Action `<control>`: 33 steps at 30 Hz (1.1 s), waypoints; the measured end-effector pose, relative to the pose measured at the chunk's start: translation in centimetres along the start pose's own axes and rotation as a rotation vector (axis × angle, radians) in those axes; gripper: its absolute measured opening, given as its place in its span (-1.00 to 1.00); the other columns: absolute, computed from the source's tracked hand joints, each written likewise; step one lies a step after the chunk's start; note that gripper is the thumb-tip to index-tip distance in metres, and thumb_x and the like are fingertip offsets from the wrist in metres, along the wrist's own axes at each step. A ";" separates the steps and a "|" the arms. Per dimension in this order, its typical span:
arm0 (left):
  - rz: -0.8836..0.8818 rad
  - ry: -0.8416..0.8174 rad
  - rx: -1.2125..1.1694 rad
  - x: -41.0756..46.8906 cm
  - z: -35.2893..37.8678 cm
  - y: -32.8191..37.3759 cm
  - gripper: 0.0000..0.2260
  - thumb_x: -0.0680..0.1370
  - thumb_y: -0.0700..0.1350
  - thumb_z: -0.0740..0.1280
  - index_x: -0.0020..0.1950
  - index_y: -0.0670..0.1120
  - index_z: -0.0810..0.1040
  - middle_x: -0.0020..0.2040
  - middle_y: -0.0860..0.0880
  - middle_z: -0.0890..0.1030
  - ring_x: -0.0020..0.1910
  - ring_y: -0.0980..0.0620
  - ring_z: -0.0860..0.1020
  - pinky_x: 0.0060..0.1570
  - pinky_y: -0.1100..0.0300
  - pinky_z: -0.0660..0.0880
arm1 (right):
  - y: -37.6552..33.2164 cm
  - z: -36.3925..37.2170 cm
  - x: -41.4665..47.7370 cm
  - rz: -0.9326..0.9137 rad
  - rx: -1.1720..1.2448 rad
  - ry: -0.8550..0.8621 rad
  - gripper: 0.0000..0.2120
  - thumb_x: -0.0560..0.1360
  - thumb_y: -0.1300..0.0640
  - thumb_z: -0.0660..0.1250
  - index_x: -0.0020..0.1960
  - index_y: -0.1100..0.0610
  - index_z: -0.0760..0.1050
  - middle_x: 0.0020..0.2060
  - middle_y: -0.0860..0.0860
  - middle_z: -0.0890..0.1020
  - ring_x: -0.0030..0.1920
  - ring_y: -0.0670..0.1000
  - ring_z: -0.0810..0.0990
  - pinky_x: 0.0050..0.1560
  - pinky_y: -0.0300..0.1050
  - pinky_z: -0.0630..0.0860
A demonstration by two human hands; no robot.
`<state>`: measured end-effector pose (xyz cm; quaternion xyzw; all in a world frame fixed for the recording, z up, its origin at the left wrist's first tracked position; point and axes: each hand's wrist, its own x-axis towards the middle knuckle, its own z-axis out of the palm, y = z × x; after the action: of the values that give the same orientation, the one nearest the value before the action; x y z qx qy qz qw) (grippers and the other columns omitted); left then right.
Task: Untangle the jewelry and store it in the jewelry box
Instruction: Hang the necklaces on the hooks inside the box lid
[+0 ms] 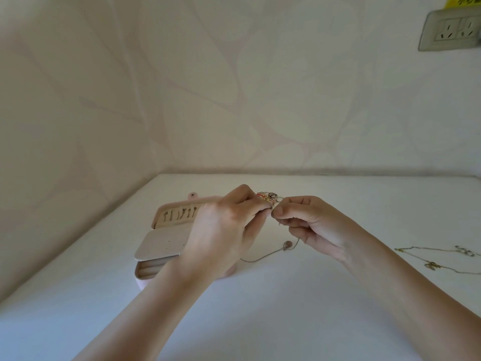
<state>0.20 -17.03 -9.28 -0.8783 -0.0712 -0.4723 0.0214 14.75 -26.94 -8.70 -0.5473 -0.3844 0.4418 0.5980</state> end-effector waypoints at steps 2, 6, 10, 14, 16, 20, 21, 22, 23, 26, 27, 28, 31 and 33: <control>0.014 0.002 0.002 0.0 0.0 -0.2 -0.82 0.53 -0.10 0.27 -0.13 -0.03 0.67 -0.25 0.07 0.56 -0.46 0.07 0.46 -0.47 0.19 0.38 | 0.1 -0.1 0.1 0.006 0.002 -0.006 -0.80 0.44 0.35 0.31 -0.35 0.19 0.51 -0.51 -0.05 0.41 -0.55 -0.13 0.21 -0.56 -0.37 0.17; 0.045 0.005 -0.020 0.1 -0.2 -0.4 -0.85 0.52 -0.10 0.30 -0.11 -0.04 0.68 -0.24 0.07 0.57 -0.43 0.13 0.44 -0.42 0.24 0.35 | 0.1 -0.2 0.0 0.014 0.002 -0.031 -0.90 0.32 0.28 0.38 -0.36 0.17 0.56 -0.48 -0.03 0.42 -0.55 -0.14 0.20 -0.57 -0.37 0.17; 0.055 -0.009 0.023 0.1 -0.2 -0.3 -0.82 0.54 -0.11 0.28 -0.12 -0.02 0.68 -0.24 0.08 0.57 -0.46 0.12 0.41 -0.44 0.29 0.29 | 0.1 -0.3 0.0 0.010 -0.009 -0.049 -0.97 0.24 0.22 0.40 -0.34 0.19 0.57 -0.46 -0.01 0.44 -0.54 -0.14 0.21 -0.57 -0.37 0.14; 0.042 -0.020 0.071 0.0 -0.1 0.2 -0.80 0.54 -0.12 0.24 -0.14 -0.02 0.67 -0.26 0.07 0.56 -0.49 0.11 0.35 -0.39 0.33 0.15 | 0.2 -0.4 0.2 0.019 -0.016 -0.033 -0.93 0.36 0.30 0.36 -0.30 0.22 0.54 -0.48 -0.02 0.44 -0.56 -0.14 0.24 -0.57 -0.37 0.15; 0.021 -0.020 0.078 0.0 -0.1 0.2 -0.77 0.55 -0.10 0.22 -0.14 -0.03 0.67 -0.27 0.06 0.56 -0.50 0.08 0.38 -0.41 0.33 0.17 | 0.0 -0.4 0.1 0.004 -0.041 -0.040 -0.96 0.34 0.26 0.39 -0.29 0.19 0.59 -0.47 -0.02 0.45 -0.54 -0.14 0.23 -0.54 -0.37 0.16; -0.014 0.014 0.034 0.1 -0.2 -0.1 -0.78 0.55 -0.12 0.23 -0.13 -0.07 0.68 -0.27 0.04 0.58 -0.49 0.03 0.46 -0.55 0.20 0.36 | -0.6 -1.0 -0.4 -0.141 -0.165 -0.083 -0.86 0.35 0.23 0.40 -0.10 0.23 0.65 -0.36 -0.04 0.59 -0.42 -0.17 0.40 -0.43 -0.32 0.19; -0.025 0.023 0.014 0.1 -0.2 -0.1 -0.78 0.55 -0.12 0.24 -0.12 -0.08 0.68 -0.27 0.04 0.58 -0.48 0.03 0.47 -0.56 0.19 0.38 | -0.7 -1.2 -0.5 -0.185 -0.215 -0.078 -0.86 0.38 0.26 0.39 -0.07 0.23 0.64 -0.34 -0.05 0.61 -0.39 -0.19 0.43 -0.41 -0.31 0.18; -0.031 0.026 -0.003 0.1 -0.3 -0.2 -0.79 0.55 -0.13 0.24 -0.11 -0.08 0.68 -0.26 0.04 0.58 -0.45 0.03 0.48 -0.54 0.17 0.39 | -0.7 -1.3 -0.6 -0.230 -0.267 -0.062 -0.88 0.42 0.28 0.38 -0.06 0.22 0.64 -0.32 -0.05 0.63 -0.39 -0.20 0.44 -0.40 -0.31 0.17; -0.031 0.025 -0.014 0.1 -0.3 -0.2 -0.80 0.55 -0.13 0.24 -0.10 -0.08 0.67 -0.25 0.03 0.59 -0.42 0.03 0.50 -0.52 0.15 0.41 | -0.7 -1.4 -0.6 -0.273 -0.317 -0.032 -0.89 0.44 0.30 0.37 -0.06 0.19 0.64 -0.30 -0.04 0.66 -0.40 -0.20 0.44 -0.40 -0.34 0.17; -0.008 0.031 -0.005 0.2 -0.4 -0.2 -0.81 0.56 -0.14 0.25 -0.07 -0.08 0.67 -0.24 0.03 0.59 -0.34 0.02 0.53 -0.43 0.15 0.42 | -0.4 -1.7 -0.5 -0.388 -0.370 0.044 -0.90 0.43 0.29 0.41 -0.10 0.14 0.64 -0.20 0.04 0.71 -0.28 -0.01 0.58 -0.30 -0.38 0.40; -0.001 0.039 0.000 0.2 -0.4 -0.2 -0.82 0.55 -0.15 0.26 -0.07 -0.09 0.68 -0.24 0.02 0.60 -0.33 0.02 0.53 -0.41 0.17 0.41 | -0.4 -1.8 -0.6 -0.413 -0.365 0.059 -0.91 0.41 0.27 0.43 -0.11 0.15 0.64 -0.18 0.04 0.71 -0.19 0.09 0.62 -0.20 -0.32 0.48; 0.005 0.047 0.002 0.2 -0.4 -0.2 -0.83 0.55 -0.16 0.28 -0.07 -0.09 0.68 -0.24 0.02 0.60 -0.33 0.02 0.52 -0.40 0.20 0.40 | -0.5 -1.8 -0.6 -0.437 -0.358 0.069 -0.90 0.37 0.24 0.45 -0.12 0.17 0.65 -0.17 0.04 0.72 -0.11 0.11 0.65 -0.09 -0.25 0.54; 0.010 0.049 -0.010 0.3 -0.4 -0.2 -0.86 0.54 -0.18 0.31 -0.07 -0.10 0.67 -0.22 0.02 0.60 -0.29 0.03 0.54 -0.35 0.24 0.41 | -0.7 -1.7 -0.8 -0.485 -0.316 0.060 -0.82 0.28 0.17 0.45 -0.14 0.20 0.66 -0.19 0.04 0.72 -0.08 0.00 0.69 -0.04 -0.29 0.53; 0.008 0.042 -0.013 0.2 -0.4 -0.2 -0.87 0.55 -0.18 0.31 -0.07 -0.10 0.67 -0.21 0.03 0.60 -0.27 0.06 0.54 -0.33 0.27 0.41 | -0.8 -1.6 -0.9 -0.484 -0.333 0.057 -0.83 0.27 0.17 0.45 -0.15 0.18 0.67 -0.20 0.01 0.72 -0.10 -0.04 0.69 -0.07 -0.35 0.51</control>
<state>-0.01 -16.79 -8.91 -0.8685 -0.0640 -0.4912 0.0191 16.09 -28.35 -8.05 -0.5425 -0.5541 0.2015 0.5984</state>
